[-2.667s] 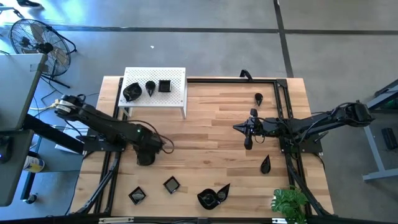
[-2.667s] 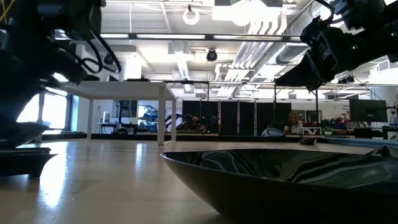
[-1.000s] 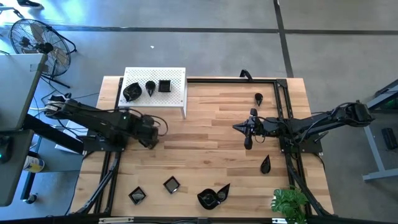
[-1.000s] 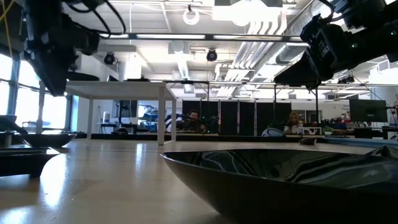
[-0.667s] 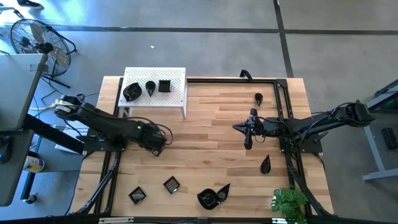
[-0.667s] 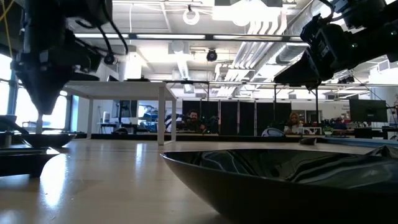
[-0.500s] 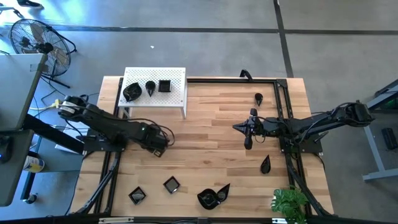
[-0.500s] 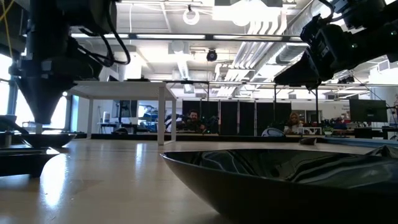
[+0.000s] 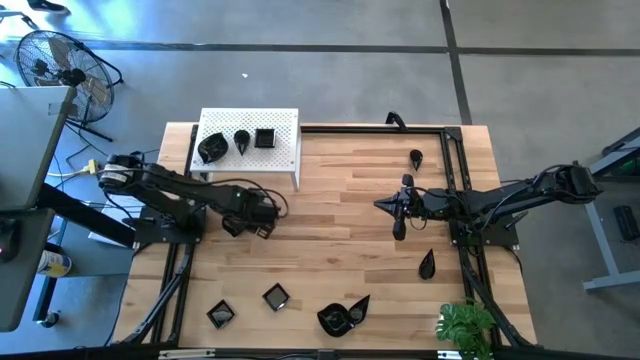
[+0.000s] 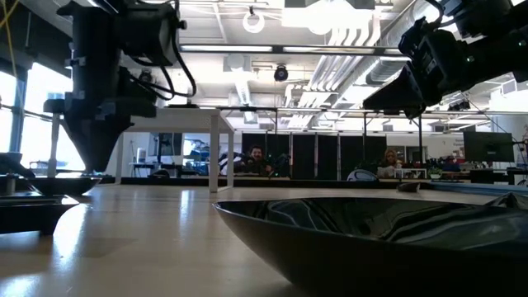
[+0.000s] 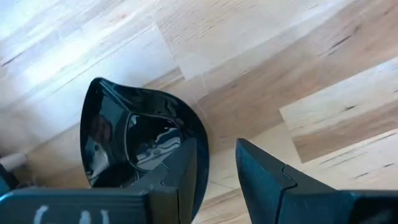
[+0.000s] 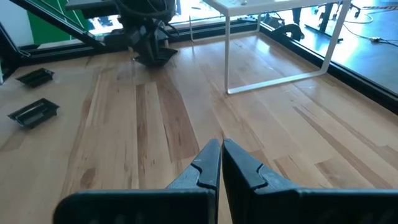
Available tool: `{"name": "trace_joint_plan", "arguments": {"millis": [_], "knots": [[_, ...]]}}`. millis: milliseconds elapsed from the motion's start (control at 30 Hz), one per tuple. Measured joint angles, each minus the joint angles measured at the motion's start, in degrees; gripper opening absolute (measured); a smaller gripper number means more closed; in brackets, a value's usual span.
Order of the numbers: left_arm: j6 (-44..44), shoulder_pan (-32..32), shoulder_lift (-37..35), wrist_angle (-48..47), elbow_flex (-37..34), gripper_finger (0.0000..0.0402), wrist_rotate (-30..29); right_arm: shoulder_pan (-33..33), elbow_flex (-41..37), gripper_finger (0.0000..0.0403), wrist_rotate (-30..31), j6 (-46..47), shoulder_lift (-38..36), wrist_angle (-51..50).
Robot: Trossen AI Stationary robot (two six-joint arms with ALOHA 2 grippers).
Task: Pick & Place Mini shaped plates
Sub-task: Stack the top black leaf shaped plate on top of the stacked black leaf shaped plates on the shelf
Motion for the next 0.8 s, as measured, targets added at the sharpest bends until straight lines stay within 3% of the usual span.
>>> {"name": "trace_joint_plan", "arguments": {"millis": [367,800], "knots": [[0.87,-0.09,4.14,-0.21,0.00,0.0104,-1.68,0.00,0.00,0.0007,0.00,-0.06,0.00,0.03],[1.82,-0.11,4.82,-1.15,-0.02,0.0035,-1.72,0.00,0.00,0.0007,0.00,-0.08,0.00,-0.23]]}}
